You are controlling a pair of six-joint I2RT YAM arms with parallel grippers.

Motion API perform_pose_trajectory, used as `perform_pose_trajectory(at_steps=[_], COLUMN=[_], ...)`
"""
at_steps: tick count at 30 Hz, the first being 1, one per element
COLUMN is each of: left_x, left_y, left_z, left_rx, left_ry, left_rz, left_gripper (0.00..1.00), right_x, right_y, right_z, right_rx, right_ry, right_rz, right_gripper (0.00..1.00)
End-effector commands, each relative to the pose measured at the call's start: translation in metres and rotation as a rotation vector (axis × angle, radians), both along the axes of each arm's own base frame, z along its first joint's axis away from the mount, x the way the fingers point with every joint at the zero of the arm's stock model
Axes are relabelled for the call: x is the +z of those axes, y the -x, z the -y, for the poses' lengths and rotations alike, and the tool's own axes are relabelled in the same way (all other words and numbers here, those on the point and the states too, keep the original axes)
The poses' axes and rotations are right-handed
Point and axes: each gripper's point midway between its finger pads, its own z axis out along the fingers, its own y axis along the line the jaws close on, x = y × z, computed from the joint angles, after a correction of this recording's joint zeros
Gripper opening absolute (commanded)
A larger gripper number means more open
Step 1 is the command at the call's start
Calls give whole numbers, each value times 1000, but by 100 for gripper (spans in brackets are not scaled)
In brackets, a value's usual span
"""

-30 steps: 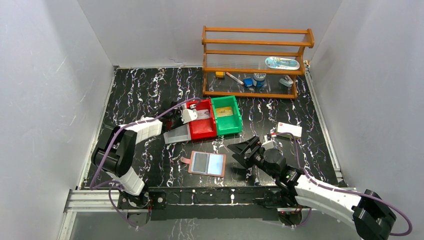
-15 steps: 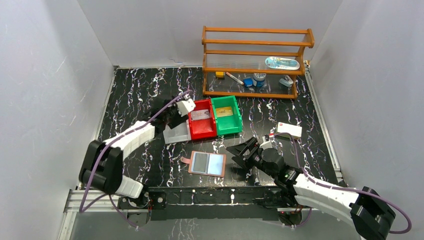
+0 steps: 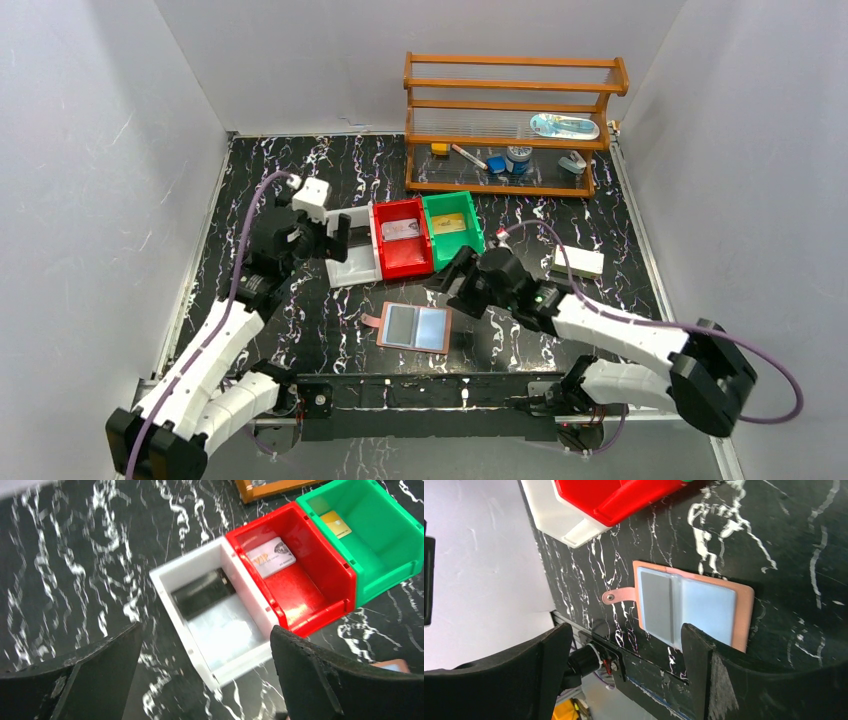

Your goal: Take the credit cards out of the card holder

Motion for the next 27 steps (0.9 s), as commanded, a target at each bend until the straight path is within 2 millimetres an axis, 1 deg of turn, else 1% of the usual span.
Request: perform_pose_trajectory(at_steps=[1,2,4,7,11,13,17,20,21,22,23,27], left_x=[-35,-38,-42,-45,-45,-45,-52,-60,-63,-65,-66,-65], left_y=[41,46,53,63,73,77,86,90,91,92,93,93], left_z=[-20,-20,-20,-30,-34,-33,-35,-39,-40,-40,-40,-40], left_rx=[228,245,277,384,398,374,368,394,395,397,401,397], left_ry=[175,204,251,326,383,385,364,359,357,359,362,376], left_rz=[-236,-255,-281,-298,-263,-251,-283,-293,-296,-296,-298,-284], left_gripper=[98,98,99,98,98,98,98,99,98,98,98,98], right_x=[-7,-7,-13,-20,-27,-27,-26,-33,-33,-44,-48,-55], right_y=[5,3,3,7,11,13,15,19,20,20,21,22], right_z=[-11,-17,-19,-23,-26,-34,-59,-71,-74,-75,-77,-82], right_rx=[103,99,84,80,88,108,150,154,150,148,148,166], right_ry=[208,242,349,498,658,675,671,703,709,741,759,788], right_rz=[-30,-19,-14,-14,-6,1,29,4,-2,-22,-34,-50], right_gripper=[87,87,88,88,89,88,85,85,85,84,82,78])
